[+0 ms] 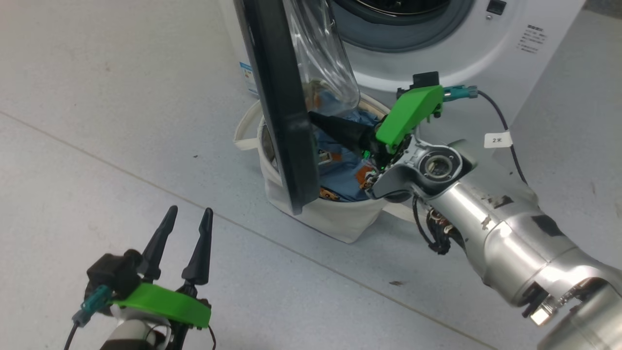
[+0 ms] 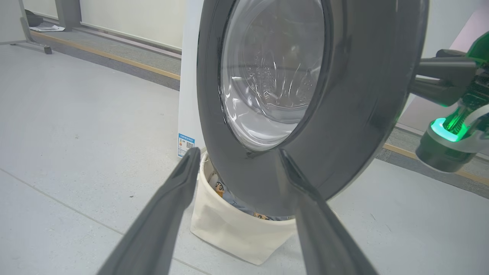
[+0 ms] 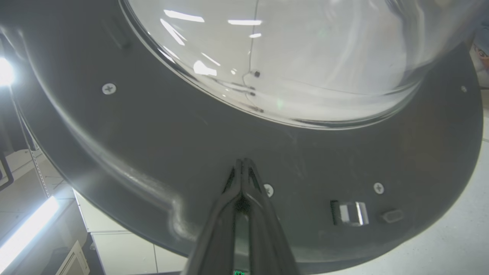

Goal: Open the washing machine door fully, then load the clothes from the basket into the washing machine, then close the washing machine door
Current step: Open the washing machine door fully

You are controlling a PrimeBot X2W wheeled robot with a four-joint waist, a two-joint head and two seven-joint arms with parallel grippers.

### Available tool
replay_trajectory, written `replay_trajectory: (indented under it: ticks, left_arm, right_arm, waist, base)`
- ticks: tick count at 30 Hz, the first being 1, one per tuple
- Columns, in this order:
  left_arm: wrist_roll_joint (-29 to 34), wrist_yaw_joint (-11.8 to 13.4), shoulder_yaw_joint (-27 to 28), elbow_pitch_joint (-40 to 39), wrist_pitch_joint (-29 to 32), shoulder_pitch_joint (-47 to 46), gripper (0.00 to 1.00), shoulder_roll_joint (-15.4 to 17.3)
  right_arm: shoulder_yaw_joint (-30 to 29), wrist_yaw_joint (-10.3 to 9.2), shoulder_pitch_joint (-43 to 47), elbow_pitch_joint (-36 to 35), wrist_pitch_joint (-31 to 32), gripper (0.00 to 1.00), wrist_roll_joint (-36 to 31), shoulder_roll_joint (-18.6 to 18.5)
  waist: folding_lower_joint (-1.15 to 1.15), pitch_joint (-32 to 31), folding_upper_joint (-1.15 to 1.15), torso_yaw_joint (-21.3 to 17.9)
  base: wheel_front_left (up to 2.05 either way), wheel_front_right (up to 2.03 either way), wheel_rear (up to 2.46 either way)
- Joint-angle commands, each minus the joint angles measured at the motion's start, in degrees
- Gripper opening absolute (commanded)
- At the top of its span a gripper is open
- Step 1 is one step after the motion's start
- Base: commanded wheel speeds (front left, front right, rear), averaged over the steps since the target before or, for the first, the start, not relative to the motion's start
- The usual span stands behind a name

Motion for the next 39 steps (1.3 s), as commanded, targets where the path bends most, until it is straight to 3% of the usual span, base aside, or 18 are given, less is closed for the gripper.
replay_trajectory:
  ticks: [1,13,14,15,25,30,35,39]
  left_arm:
    - [0.6,0.4,2.1,-1.4,-0.7,-1.1,1.0,1.3]
    - [0.0,0.7,2.5,-0.8,-0.7,-1.4,1.0,1.8]
    - [-0.1,0.7,2.6,-0.7,-0.7,-1.3,1.0,1.9]
    - [-0.1,0.7,2.7,-0.6,-0.6,-1.3,1.0,2.2]
    - [0.2,2.0,5.1,-0.2,0.5,-0.2,1.0,7.4]
    - [-0.5,3.3,7.0,-1.5,1.2,2.0,1.0,9.8]
    - [-1.3,4.4,8.7,-2.8,1.3,4.2,1.0,11.3]
    - [-2.0,5.3,10.0,-4.0,1.5,6.4,1.0,12.4]
  right_arm:
    - [0.7,0.07,-1.7,-2.1,-0.7,0.0,0.8,1.5]
    - [10.7,0.07,-2.2,-4.8,-9.0,0.0,8.0,1.5]
    - [11.0,0.07,-2.1,-4.9,-9.9,0.77,7.6,1.5]
    - [11.6,0.07,-2.0,-5.0,-10.7,0.99,6.9,1.5]
    - [16.4,0.07,0.4,-5.8,-26.6,1.0,-11.3,1.4]
    - [18.4,0.07,2.1,-6.7,-34.5,1.0,-18.9,-1.0]
    - [18.3,0.07,3.4,-6.9,-37.8,1.0,-23.7,-3.6]
    - [13.7,0.07,5.3,-6.8,-38.5,1.0,-31.2,-6.2]
  waist:
    - [0.01,-0.1,-0.01,0.5]
    - [0.01,-1.5,-0.01,0.7]
    - [0.01,-1.8,-0.01,0.3]
    - [0.01,-2.2,-0.01,-0.1]
    - [0.01,-6.8,-0.01,-8.3]
    - [0.01,-8.3,-0.01,-13.2]
    - [0.01,-9.0,-0.01,-16.7]
    - [0.01,-9.4,-0.01,-19.2]
  base:
    - [0.0,0.0,0.0]
    - [0.0,0.0,0.0]
    - [0.0,0.0,0.0]
    - [0.0,0.0,0.0]
    - [0.0,0.0,0.0]
    - [0.0,0.0,0.0]
    - [0.0,0.0,0.0]
    - [0.0,0.0,0.0]
